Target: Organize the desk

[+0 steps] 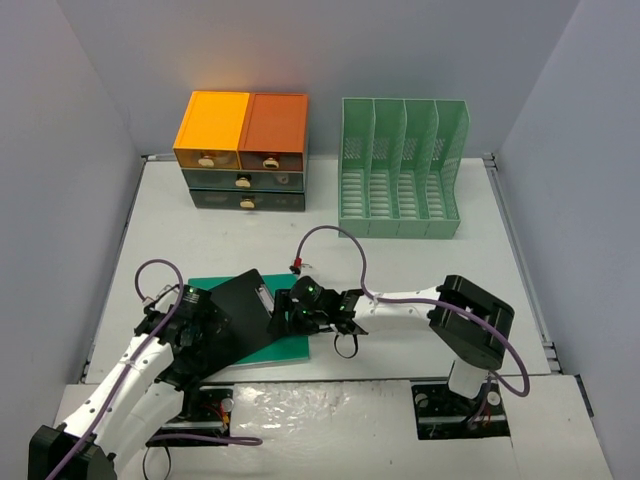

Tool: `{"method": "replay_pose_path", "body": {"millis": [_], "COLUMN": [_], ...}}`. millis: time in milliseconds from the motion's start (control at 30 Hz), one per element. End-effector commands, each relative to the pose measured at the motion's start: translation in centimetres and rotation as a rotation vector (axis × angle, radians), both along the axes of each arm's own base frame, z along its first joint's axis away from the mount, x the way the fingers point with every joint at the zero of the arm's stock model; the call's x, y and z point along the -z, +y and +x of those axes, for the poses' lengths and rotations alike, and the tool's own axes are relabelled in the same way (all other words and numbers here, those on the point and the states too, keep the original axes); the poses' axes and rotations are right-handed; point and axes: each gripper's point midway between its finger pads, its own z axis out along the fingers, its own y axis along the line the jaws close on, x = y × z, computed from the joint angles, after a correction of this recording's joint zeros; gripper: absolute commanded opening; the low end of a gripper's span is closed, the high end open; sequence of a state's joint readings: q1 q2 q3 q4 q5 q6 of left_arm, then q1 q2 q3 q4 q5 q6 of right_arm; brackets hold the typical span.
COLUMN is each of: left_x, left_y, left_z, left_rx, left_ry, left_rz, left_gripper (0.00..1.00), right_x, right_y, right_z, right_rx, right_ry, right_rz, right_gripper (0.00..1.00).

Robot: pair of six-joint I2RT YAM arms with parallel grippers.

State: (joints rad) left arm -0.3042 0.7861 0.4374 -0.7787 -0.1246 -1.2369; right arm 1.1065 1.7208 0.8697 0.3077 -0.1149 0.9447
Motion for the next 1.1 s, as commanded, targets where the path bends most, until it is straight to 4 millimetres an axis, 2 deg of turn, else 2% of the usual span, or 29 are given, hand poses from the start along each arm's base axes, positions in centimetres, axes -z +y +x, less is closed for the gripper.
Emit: {"method": "replay_pose_path", "body": {"millis": [0, 100, 267, 333, 533, 633, 933, 967, 1067], "left_x": [0.2, 0.2, 0.1, 0.1, -0.1, -1.5, -9.6, -11.0, -13.7], "left_y": [-0.9, -0.9, -0.9, -0.9, -0.8, -0.3, 1.1, 1.1, 0.7], "left_z": [-0.6, -0.5, -0.4, -0.4, -0.4, 0.0, 2.9, 3.4, 4.6], "left_rx": [0.003, 0.007, 0.01, 0.011, 0.015, 0.035, 0.125, 0.146, 0.229], "left_ry": [0.052, 0.055, 0.051, 0.052, 0.048, 0.014, -0.156, -0.195, -0.253], "left_rz": [-0.047, -0.046, -0.045, -0.045, -0.039, -0.009, 0.112, 0.118, 0.137], "left_gripper": [0.86, 0.86, 0.86, 0.86, 0.86, 0.86, 0.86, 0.86, 0.89], "right_x": [-1.8, -1.1, -0.3, -0.2, -0.5, -0.7, -3.3, -4.0, -5.5], "right_y": [2.4, 2.4, 2.5, 2.5, 2.6, 2.6, 2.2, 2.1, 1.5], "right_z": [1.3, 1.3, 1.2, 1.3, 1.4, 1.4, 2.5, 2.7, 3.8], "right_rx": [0.015, 0.013, 0.012, 0.012, 0.013, 0.01, 0.022, 0.029, 0.05], "right_ry": [-0.029, -0.021, -0.005, -0.007, -0.016, -0.019, -0.076, -0.086, -0.112], "right_rz": [0.073, 0.068, 0.062, 0.06, 0.066, 0.067, 0.069, 0.074, 0.082], "right_gripper": [0.59, 0.49, 0.1, 0.0, 0.0, 0.0, 0.0, 0.0, 0.0]}}
